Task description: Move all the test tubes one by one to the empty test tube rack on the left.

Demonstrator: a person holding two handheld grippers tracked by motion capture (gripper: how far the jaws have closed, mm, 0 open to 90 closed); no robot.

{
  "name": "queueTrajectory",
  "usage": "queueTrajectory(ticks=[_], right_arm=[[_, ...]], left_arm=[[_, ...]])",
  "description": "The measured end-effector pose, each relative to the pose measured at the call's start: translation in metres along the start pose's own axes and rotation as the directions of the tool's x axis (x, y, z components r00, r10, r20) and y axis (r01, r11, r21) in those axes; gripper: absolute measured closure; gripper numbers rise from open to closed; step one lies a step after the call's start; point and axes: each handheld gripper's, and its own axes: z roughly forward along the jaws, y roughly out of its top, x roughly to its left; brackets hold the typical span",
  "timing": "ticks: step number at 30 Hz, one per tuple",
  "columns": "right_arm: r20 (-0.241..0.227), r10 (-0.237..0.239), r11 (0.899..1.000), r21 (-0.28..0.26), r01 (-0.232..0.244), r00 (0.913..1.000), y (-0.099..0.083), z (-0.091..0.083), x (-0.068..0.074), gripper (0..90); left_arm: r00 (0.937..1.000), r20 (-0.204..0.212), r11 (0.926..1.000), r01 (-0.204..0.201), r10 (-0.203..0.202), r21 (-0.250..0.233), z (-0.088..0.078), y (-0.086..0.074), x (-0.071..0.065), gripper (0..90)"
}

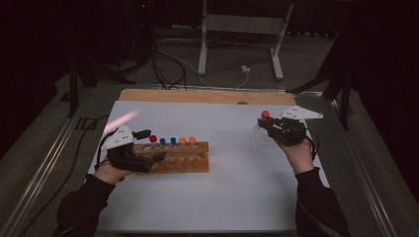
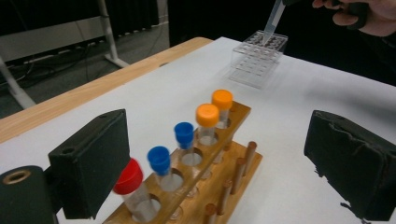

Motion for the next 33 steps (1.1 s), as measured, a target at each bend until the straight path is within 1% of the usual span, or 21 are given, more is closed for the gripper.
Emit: queueTrajectory(ticks=[2,4,6,8,10,12,15,17,18,19,20,23,25,26,27,28,29,30,31,32,33], right_arm=[[-0.047,-0.017,1.000,-0.002,0.017,0.9988,0.004,-0.002,0.011,74.7],[-0.089,-0.044,0.999,0.000,0.044,0.9951,0.008,-0.003,0.023,74.8],[-0.137,-0.065,0.998,-0.001,0.066,0.9884,0.011,-0.002,0.035,74.8],[-0.180,-0.076,0.997,0.002,0.077,0.9807,0.012,-0.001,0.046,74.7],[-0.212,-0.092,0.995,0.008,0.096,0.9730,0.013,0.002,0.056,74.8],[-0.257,-0.099,0.994,0.012,0.106,0.9614,0.013,0.004,0.066,74.8],[-0.312,-0.119,0.991,0.021,0.132,0.9427,0.012,0.010,0.081,74.8],[-0.344,-0.129,0.989,0.028,0.147,0.9302,0.011,0.014,0.091,74.7],[-0.362,-0.137,0.987,0.030,0.158,0.9220,0.010,0.016,0.096,74.8],[-0.380,-0.134,0.987,0.031,0.158,0.9153,0.010,0.017,0.100,74.8],[-0.391,-0.138,0.986,0.030,0.162,0.9098,0.009,0.018,0.104,74.8],[-0.429,-0.155,0.982,0.032,0.187,0.8897,0.007,0.022,0.117,74.8],[-0.450,-0.166,0.978,0.035,0.204,0.8772,0.006,0.024,0.126,74.8],[-0.457,-0.169,0.978,0.035,0.208,0.8733,0.006,0.025,0.129,74.8],[-0.470,-0.167,0.977,0.036,0.208,0.8669,0.005,0.026,0.132,74.8],[-0.477,-0.168,0.976,0.039,0.212,0.8626,0.004,0.028,0.136,74.8],[-0.485,-0.173,0.975,0.042,0.220,0.8575,0.003,0.029,0.139,74.8],[-0.494,-0.175,0.974,0.042,0.225,0.8516,0.002,0.030,0.142,74.8],[-0.502,-0.173,0.973,0.048,0.227,0.8473,0.002,0.031,0.145,74.8],[-0.507,-0.182,0.970,0.048,0.238,0.8426,0.001,0.032,0.147,74.8],[-0.514,-0.180,0.970,0.050,0.239,0.8386,0.000,0.033,0.149,74.8]], left_arm=[[1.0000,0.010,1.0000,0.001,-0.001,-0.005,0.000,0.002,-0.002,7.8],[0.9997,0.022,1.0000,-0.004,0.004,-0.005,0.001,0.004,-0.006,7.9],[0.9994,0.035,1.0000,-0.006,0.006,-0.003,0.001,0.007,-0.010,7.9],[0.9991,0.039,0.9999,-0.014,0.014,-0.004,0.001,0.010,-0.014,8.3],[0.9989,0.046,0.9999,-0.012,0.012,-0.001,0.002,0.013,-0.018,8.4],[0.9982,0.059,1.0000,-0.008,0.008,-0.002,0.003,0.015,-0.023,8.5],[0.9963,0.084,0.9998,-0.021,0.021,0.000,0.005,0.019,-0.031,8.5],[0.9937,0.108,0.9996,-0.029,0.029,-0.001,0.007,0.021,-0.037,8.7],[0.9924,0.119,0.9995,-0.031,0.031,0.002,0.009,0.022,-0.041,8.8],[0.9912,0.127,0.9994,-0.036,0.035,0.003,0.010,0.022,-0.043,9.5],[0.9903,0.133,0.9991,-0.042,0.042,0.003,0.011,0.023,-0.046,10.1],[0.9866,0.159,0.9993,-0.035,0.036,-0.009,0.014,0.024,-0.053,12.2],[0.9847,0.172,0.9995,-0.027,0.029,-0.017,0.017,0.025,-0.057,16.0],[0.9851,0.169,0.9994,-0.030,0.032,-0.017,0.018,0.025,-0.060,16.2],[0.9829,0.181,0.9994,-0.030,0.033,-0.019,0.019,0.025,-0.062,16.8],[0.9808,0.190,0.9989,-0.040,0.044,-0.023,0.020,0.026,-0.064,18.0],[0.9818,0.183,0.9985,-0.049,0.053,-0.023,0.020,0.026,-0.067,19.3],[0.9801,0.190,0.9983,-0.052,0.056,-0.025,0.021,0.027,-0.069,21.3],[0.9809,0.186,0.9982,-0.055,0.059,-0.023,0.022,0.027,-0.072,23.4],[0.9799,0.188,0.9977,-0.063,0.066,-0.025,0.023,0.027,-0.074,25.4],[0.9784,0.193,0.9973,-0.069,0.073,-0.025,0.023,0.028,-0.076,28.0]])
